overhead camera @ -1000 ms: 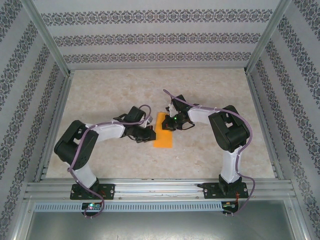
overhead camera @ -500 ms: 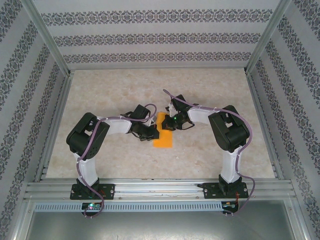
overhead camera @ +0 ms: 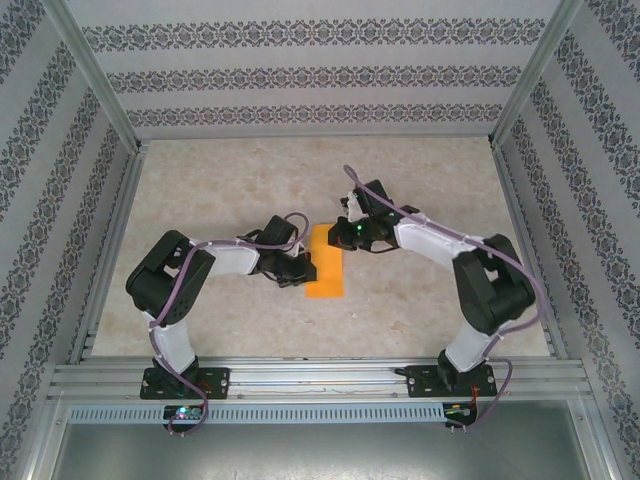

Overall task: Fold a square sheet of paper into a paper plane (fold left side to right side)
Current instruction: Hold the square sheet of paper at the center of the table, then first fold the square sheet of paper in half at the center of the table.

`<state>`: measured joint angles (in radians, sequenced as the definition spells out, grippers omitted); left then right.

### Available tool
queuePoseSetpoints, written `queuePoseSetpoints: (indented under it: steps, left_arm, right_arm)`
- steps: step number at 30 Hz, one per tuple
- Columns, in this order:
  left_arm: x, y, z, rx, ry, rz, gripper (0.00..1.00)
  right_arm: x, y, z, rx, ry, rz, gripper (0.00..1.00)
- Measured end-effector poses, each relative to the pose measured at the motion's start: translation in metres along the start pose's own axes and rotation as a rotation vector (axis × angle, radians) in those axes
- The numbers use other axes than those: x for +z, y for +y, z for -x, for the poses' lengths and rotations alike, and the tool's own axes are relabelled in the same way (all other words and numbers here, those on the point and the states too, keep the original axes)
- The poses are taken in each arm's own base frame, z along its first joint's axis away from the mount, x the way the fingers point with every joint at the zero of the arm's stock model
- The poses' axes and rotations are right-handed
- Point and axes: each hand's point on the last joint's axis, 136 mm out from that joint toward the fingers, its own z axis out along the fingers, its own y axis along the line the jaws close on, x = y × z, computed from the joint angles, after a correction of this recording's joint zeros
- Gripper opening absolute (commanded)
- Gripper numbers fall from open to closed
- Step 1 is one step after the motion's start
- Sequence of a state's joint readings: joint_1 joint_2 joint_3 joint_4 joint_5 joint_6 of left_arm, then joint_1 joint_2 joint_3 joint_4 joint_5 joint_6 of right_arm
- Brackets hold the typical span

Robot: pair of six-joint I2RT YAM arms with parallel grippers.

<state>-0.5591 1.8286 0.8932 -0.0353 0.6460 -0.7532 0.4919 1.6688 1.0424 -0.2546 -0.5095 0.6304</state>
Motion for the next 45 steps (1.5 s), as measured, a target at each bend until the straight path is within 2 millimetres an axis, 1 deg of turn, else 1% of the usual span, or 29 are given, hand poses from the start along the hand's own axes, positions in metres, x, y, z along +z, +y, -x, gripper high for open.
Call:
queuePoseSetpoints:
  steps: [1, 3, 5, 7, 10, 14, 17, 20, 24, 31, 34, 37, 45]
  left_arm:
    - [0.000, 0.000, -0.001, -0.009, -0.003, 0.001, 0.00]
    - [0.000, 0.000, -0.001, -0.024, -0.009, 0.004, 0.00]
    - [0.001, -0.001, -0.002, -0.034, -0.012, 0.008, 0.00]
    - [0.001, -0.002, -0.002, -0.041, -0.014, 0.009, 0.00]
    - [0.002, -0.003, -0.003, -0.047, -0.014, 0.008, 0.00]
    - [0.003, -0.003, -0.003, -0.058, -0.016, 0.007, 0.00]
    - [0.003, -0.003, -0.003, -0.059, -0.016, 0.007, 0.00]
    - [0.002, -0.005, -0.002, -0.058, -0.016, 0.005, 0.01]
    - [0.002, -0.008, 0.000, -0.055, -0.017, 0.002, 0.02]
    - [-0.003, -0.024, 0.016, -0.033, -0.046, -0.032, 0.02]
    - [-0.003, -0.026, 0.025, -0.025, -0.058, -0.038, 0.02]
    - [-0.003, -0.024, 0.031, -0.016, -0.066, -0.035, 0.02]
    - [-0.001, -0.012, 0.035, -0.001, -0.066, -0.017, 0.02]
  right_arm:
    - [-0.002, -0.002, -0.009, 0.005, 0.006, -0.001, 0.00]
    - [0.002, -0.007, -0.028, 0.023, 0.035, -0.013, 0.00]
    - [0.011, -0.015, -0.050, 0.042, 0.081, -0.034, 0.00]
    - [0.019, -0.022, -0.067, 0.059, 0.122, -0.055, 0.00]
    - [0.030, -0.027, -0.081, 0.077, 0.156, -0.073, 0.00]
    - [0.041, -0.030, -0.084, 0.091, 0.165, -0.082, 0.00]
    - [0.046, -0.034, -0.087, 0.099, 0.172, -0.096, 0.00]
    - [0.048, -0.040, -0.091, 0.105, 0.183, -0.120, 0.00]
    - [0.048, -0.042, -0.092, 0.107, 0.185, -0.131, 0.00]
    - [0.048, -0.043, -0.092, 0.105, 0.186, -0.139, 0.00]
    - [0.048, -0.044, -0.092, 0.103, 0.189, -0.142, 0.00]
    - [0.048, -0.044, -0.092, 0.095, 0.195, -0.146, 0.00]
    - [0.048, -0.044, -0.092, 0.088, 0.203, -0.155, 0.00]
